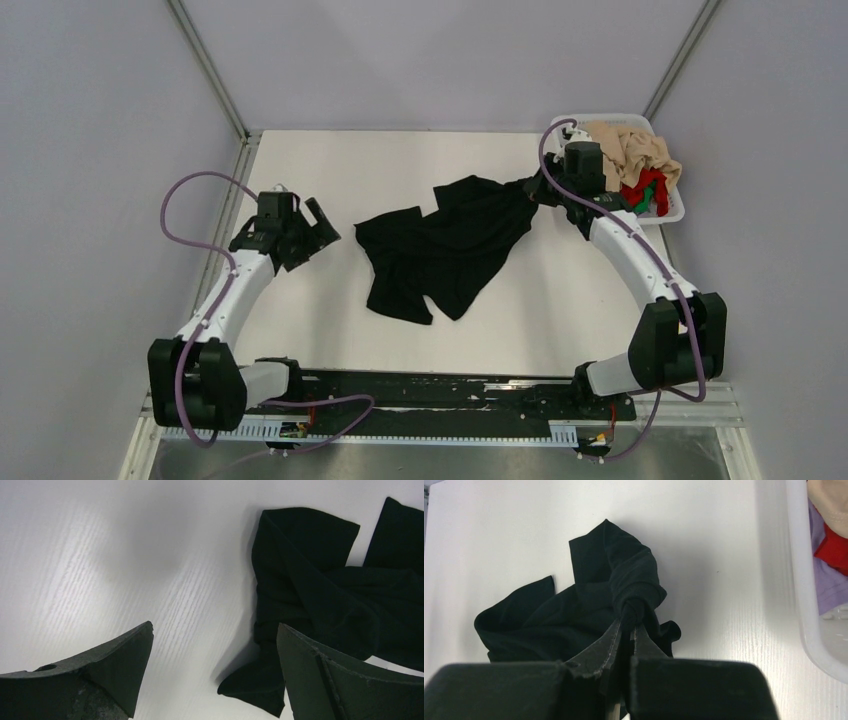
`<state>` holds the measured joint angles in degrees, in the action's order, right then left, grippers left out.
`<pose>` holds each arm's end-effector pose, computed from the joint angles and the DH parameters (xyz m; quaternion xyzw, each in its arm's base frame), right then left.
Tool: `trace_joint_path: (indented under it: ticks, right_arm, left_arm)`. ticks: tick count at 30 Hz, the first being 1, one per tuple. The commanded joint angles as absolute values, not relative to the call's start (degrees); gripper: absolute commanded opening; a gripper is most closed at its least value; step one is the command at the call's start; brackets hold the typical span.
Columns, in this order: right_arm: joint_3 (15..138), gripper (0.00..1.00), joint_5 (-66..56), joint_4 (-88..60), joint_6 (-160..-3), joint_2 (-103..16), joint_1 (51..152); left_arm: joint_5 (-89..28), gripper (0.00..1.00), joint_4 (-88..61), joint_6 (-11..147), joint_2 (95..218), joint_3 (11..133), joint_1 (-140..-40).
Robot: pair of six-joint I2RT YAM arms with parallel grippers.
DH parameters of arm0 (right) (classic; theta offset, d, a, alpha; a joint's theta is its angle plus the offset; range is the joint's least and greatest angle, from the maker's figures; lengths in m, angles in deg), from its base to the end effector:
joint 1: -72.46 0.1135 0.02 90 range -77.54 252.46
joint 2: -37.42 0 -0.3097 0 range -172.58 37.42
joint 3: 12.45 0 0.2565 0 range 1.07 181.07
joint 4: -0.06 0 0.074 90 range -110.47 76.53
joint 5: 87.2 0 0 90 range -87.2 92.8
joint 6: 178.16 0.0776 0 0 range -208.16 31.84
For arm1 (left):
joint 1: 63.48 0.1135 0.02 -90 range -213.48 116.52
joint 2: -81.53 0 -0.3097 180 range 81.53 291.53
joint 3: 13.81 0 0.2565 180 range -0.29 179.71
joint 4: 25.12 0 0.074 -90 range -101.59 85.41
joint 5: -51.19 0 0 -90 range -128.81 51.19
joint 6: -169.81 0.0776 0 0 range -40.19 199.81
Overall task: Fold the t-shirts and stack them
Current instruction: Move the tshirt to the center of the board, then flatten out the tshirt
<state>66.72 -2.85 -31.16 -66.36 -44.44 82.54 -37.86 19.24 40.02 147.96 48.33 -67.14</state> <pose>0.3510 0.0702 0.3237 0.0669 0.8793 0.1708 0.4396 0.2515 -0.0174 0.2644 -0.2873 0.8904 -0.1379 0.3251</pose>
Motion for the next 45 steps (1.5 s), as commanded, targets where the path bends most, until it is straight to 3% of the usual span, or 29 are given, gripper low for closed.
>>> trace_joint_path:
  ticks: [1, 15, 21, 23, 25, 26, 27, 28, 29, 30, 31, 37, 45]
  right_arm:
    - [66.93, 0.02, 0.99, -29.33, -67.44, -43.79, 82.8]
    - [63.43, 0.0, 0.36, -29.73, -68.01, -45.81, 82.81]
    - [62.16, 0.0, 1.21, -29.97, -68.25, -46.22, 82.83]
    - [62.07, 0.0, 1.22, -30.09, -68.65, -46.48, 82.85]
    - [62.15, 0.0, 1.82, -30.18, -69.09, -46.68, 82.82]
    - [62.28, 0.0, 2.18, -30.28, -69.31, -46.69, 82.86]
    - [62.51, 0.0, 2.49, -30.39, -69.47, -46.58, 82.83]
    - [62.71, 0.0, 2.75, -30.36, -69.59, -46.37, 82.83]
    - [63.02, 0.0, 2.76, -30.35, -69.75, -46.03, 82.88]
    - [63.39, 0.0, 2.76, -30.35, -69.93, -45.51, 82.84]
    - [63.77, 0.0, 2.77, -30.34, -70.07, -44.89, 82.83]
    - [67.42, 0.0, 1.1, -30.35, -71.12, -37.24, 82.83]
    - [72.97, 0.0, -4.07, -29.04, -67.51, -24.42, 82.88]
  left_arm:
    - [-29.59, 1.0, 10.74, 39.65, 153.65, 48.24, -66.91]
    - [-18.15, 0.99, -4.93, 35.65, 180.31, 58.75, -66.99]
    - [-15.75, 0.9, -9.57, 32.23, 185.8, 60.3, -67.75]
    - [-14.29, 0.85, -10.84, 32.21, 187.56, 60.95, -68.41]
    - [-13.47, 0.74, -11.19, 32.45, 188.34, 61.9, -69.24]
    - [-13.36, 0.6, -11.26, 32.62, 188.55, 62.23, -69.68]
    - [-13.43, 0.52, -10.69, 33.01, 188.81, 62.98, -69.83]
    - [-13.59, 0.32, -10.26, 33.25, 188.74, 63.25, -70.01]
    - [-13.86, 0.22, -9.37, 33.5, 188.2, 63.76, -70.04]
    - [-14.91, 0.05, -8.72, 33.67, 187.08, 63.99, -70.06]
    - [-15.52, 0.0, -7.31, 34.2, 186.34, 64.39, -70.11]
    - [-24.97, 0.0, -3.18, 37.59, 171.89, 64.83, -71.46]
    - [-38.39, 0.0, -2.43, 40.89, 143.87, 64.2, -72.79]
